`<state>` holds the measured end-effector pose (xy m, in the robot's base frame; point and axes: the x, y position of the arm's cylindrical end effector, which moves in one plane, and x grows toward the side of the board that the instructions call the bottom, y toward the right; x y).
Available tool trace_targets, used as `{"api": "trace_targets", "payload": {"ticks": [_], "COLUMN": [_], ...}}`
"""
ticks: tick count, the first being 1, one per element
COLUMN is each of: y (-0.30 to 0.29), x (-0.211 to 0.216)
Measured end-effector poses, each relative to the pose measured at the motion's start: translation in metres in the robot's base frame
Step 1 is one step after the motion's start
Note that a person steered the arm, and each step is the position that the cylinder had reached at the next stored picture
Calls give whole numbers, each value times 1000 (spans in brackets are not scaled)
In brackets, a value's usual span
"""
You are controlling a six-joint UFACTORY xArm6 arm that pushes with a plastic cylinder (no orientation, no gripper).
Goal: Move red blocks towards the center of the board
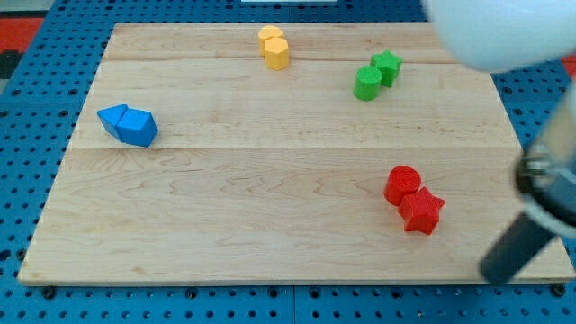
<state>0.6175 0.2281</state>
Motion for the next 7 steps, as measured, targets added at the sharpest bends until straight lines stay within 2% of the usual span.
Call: {"api": "trace_targets", "payload": {"ticks": [2, 4, 5, 6, 7], "y": [-63, -85, -81, -78, -115], "x": [-55, -110, -94, -61, -87]}}
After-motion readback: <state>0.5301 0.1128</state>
